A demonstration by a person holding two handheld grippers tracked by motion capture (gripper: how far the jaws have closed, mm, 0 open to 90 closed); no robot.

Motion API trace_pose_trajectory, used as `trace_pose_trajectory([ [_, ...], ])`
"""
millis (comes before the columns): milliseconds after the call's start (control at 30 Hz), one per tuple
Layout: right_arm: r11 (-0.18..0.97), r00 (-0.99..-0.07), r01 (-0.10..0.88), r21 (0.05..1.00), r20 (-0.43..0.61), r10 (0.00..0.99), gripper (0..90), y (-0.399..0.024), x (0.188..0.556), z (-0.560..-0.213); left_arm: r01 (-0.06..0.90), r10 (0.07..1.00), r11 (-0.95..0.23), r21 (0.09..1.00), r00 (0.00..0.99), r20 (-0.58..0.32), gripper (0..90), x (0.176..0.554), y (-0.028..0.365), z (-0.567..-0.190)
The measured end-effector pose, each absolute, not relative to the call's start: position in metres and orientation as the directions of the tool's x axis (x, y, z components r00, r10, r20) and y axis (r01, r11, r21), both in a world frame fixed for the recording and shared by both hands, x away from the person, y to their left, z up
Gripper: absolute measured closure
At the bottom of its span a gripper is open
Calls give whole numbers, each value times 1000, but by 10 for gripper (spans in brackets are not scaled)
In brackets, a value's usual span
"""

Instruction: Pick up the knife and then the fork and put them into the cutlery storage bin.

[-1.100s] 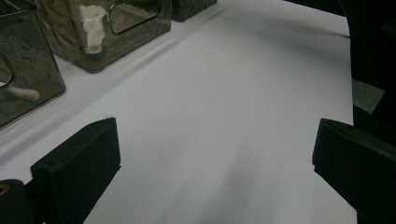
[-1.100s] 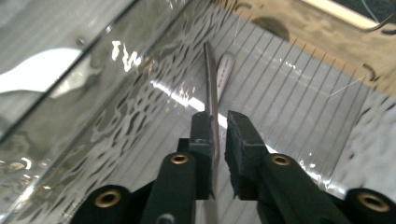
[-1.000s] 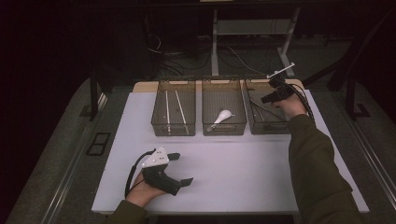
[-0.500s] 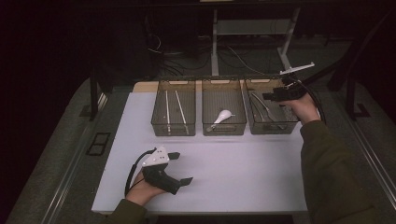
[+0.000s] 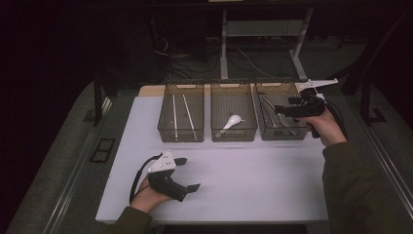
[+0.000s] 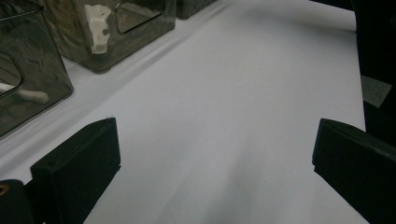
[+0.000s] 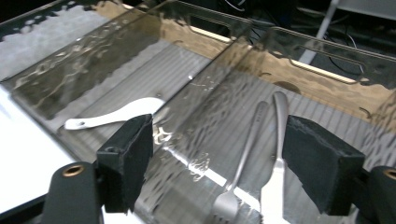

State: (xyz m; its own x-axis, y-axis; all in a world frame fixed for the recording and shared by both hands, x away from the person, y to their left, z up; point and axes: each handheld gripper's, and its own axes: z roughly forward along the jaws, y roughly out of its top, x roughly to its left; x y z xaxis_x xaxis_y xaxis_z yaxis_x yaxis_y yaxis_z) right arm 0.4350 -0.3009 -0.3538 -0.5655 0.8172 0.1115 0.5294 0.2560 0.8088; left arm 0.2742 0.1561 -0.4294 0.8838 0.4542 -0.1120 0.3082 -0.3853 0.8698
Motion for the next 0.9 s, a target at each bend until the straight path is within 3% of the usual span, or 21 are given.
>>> trace_pose_trajectory([
  [900, 277, -684, 422, 864, 102, 722, 189, -280, 333, -379, 305, 446, -394, 867, 888, -110, 5, 271, 154, -429],
])
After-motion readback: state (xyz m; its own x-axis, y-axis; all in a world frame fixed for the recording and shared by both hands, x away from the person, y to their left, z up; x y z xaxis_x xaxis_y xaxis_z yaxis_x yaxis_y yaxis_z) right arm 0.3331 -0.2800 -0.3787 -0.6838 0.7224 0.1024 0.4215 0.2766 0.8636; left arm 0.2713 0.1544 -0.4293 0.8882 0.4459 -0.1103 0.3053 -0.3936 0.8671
